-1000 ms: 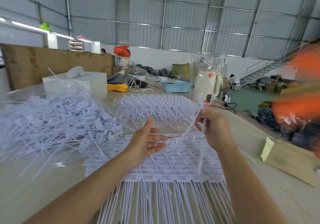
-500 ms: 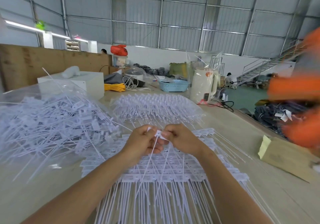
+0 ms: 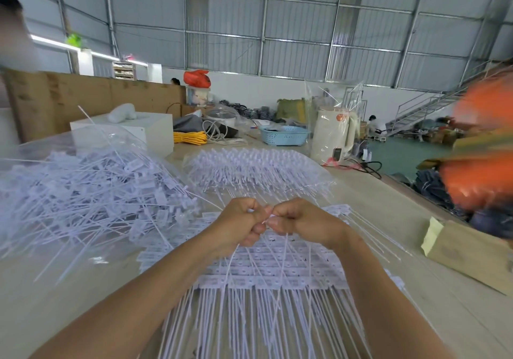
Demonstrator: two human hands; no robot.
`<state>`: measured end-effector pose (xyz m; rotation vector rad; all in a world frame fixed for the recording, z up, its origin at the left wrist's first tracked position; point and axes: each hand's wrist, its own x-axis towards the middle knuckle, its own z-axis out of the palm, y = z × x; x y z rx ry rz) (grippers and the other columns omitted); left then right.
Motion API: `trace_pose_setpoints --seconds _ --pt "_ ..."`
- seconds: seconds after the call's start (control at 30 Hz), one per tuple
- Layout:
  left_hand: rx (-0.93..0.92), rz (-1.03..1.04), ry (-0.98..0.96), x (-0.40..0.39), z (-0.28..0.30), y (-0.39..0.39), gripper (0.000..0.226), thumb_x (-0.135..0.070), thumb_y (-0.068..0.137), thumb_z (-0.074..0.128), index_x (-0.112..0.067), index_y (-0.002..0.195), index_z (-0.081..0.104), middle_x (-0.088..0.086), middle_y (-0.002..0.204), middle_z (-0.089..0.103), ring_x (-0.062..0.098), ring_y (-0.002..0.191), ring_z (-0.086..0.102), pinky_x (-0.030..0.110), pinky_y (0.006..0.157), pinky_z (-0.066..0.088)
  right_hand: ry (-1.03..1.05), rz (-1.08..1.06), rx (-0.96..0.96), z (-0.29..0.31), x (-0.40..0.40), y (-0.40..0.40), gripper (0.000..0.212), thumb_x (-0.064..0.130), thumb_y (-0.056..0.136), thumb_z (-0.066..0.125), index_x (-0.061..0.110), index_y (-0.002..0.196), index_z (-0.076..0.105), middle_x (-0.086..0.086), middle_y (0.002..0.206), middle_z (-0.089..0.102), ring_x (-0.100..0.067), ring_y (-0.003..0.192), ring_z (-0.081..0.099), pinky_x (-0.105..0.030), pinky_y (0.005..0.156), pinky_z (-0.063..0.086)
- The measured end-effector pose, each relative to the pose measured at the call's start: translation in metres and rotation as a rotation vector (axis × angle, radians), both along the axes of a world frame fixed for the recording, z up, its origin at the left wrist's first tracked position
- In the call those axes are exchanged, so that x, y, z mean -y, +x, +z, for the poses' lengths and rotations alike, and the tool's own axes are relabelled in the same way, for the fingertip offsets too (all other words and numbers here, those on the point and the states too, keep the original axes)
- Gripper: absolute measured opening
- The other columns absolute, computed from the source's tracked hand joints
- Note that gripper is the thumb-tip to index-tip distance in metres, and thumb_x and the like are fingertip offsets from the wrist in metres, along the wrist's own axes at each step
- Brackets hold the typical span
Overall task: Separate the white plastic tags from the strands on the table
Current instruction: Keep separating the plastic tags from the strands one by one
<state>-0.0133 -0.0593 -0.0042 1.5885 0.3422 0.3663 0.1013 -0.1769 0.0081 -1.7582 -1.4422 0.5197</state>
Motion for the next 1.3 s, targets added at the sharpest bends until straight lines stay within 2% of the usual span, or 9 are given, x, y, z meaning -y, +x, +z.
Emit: trace_pose_setpoints --seconds 0.27,0.4,0.53,0.63,0.8,0.93,1.07,1.2,1.3 --pt "0.04 -0.236 -0.093 -0.017 0.007 -0.012 0.017 -0.02 0.084 0.058 -0.009 0.075 0.049 -0.006 0.043 0.033 0.004 0.033 0.022 0.01 0.033 0.019 -0.049 0.126 -0.074 0.007 0.022 0.02 0.029 0.01 0.077 0.054 0.024 0.054 0.062 0.009 0.054 0.053 -0.005 0.055 0.047 -0.021 0.061 0.038" --pt "0.252 -0.089 -0.316 -0.028 0.006 -0.008 0.017 -0.025 0.078 0.058 -0.01 0.08 0.05 -0.003 0.047 0.044 0.004 0.032 0.032 0.012 0.03 0.026 0.442 -0.049 -0.657 0.011 0.028 0.036 0.007 0.01 0.078 0.056 0.009 0.071 0.056 0.004 0.058 0.049 -0.01 0.051 0.042 -0.029 0.06 0.031" --pt "0.305 -0.016 -0.455 -0.023 0.001 0.003 0.009 -0.005 0.086 0.057 -0.007 0.08 0.051 0.01 0.063 0.068 0.011 0.051 0.054 0.013 0.034 0.039 0.485 0.175 -0.938 0.008 0.016 0.021 0.028 0.006 0.083 0.045 0.008 0.105 0.062 -0.002 0.074 0.051 -0.012 0.052 0.046 -0.027 0.058 0.046" --pt "0.252 -0.023 -0.338 -0.013 0.0 0.006 0.005 -0.001 0.09 0.052 -0.002 0.091 0.058 0.013 0.063 0.063 0.014 0.048 0.053 0.017 0.037 0.039 0.338 0.208 -0.763 0.005 0.0 -0.001 0.036 0.0 0.077 0.056 0.011 0.109 0.067 -0.009 0.078 0.056 -0.012 0.05 0.05 -0.025 0.054 0.046" --pt "0.168 -0.135 -0.362 -0.014 -0.004 0.004 0.078 -0.065 0.089 0.028 0.003 0.085 0.064 0.013 0.06 0.059 0.02 0.051 0.057 0.025 0.052 0.044 0.252 -0.093 -0.342 0.004 -0.017 -0.021 0.042 -0.009 0.076 0.069 0.014 0.109 0.058 -0.01 0.09 0.054 -0.016 0.047 0.058 -0.025 0.052 0.051" --pt "0.211 0.159 -0.046 -0.019 -0.013 0.005 0.033 -0.032 0.085 0.064 -0.003 0.072 0.054 0.005 0.054 0.055 0.02 0.054 0.052 0.024 0.055 0.047 0.269 -0.274 -0.152 0.0 -0.02 -0.023 0.048 0.001 0.072 0.077 0.016 0.108 0.05 -0.002 0.101 0.046 -0.014 0.063 0.055 -0.025 0.065 0.05" --pt "0.28 0.251 0.043 -0.022 -0.015 0.006 0.029 -0.021 0.092 0.06 -0.005 0.071 0.048 0.007 0.057 0.051 0.014 0.048 0.05 0.022 0.047 0.041 0.162 -0.272 0.062 -0.003 -0.017 -0.013 0.024 0.025 0.086 0.067 0.003 0.08 0.064 -0.002 0.07 0.055 -0.008 0.061 0.051 -0.021 0.064 0.042" --pt "0.282 0.217 0.029 -0.017 -0.013 0.005 0.025 -0.023 0.093 0.058 -0.009 0.074 0.05 0.003 0.056 0.058 0.01 0.044 0.055 0.019 0.044 0.044 0.154 -0.211 -0.068 -0.008 -0.019 -0.011 0.048 0.029 0.092 0.057 -0.018 0.08 0.056 -0.01 0.067 0.05 -0.01 0.059 0.048 -0.011 0.059 0.039" --pt "0.246 0.225 0.026 -0.014 -0.011 0.005 0.026 -0.027 0.093 0.059 -0.009 0.076 0.051 0.001 0.048 0.05 0.009 0.036 0.042 0.019 0.042 0.038 0.166 -0.138 -0.16 -0.009 -0.02 -0.014 0.045 0.032 0.092 0.056 -0.011 0.082 0.062 -0.003 0.072 0.066 -0.004 0.077 0.065 -0.011 0.075 0.045"
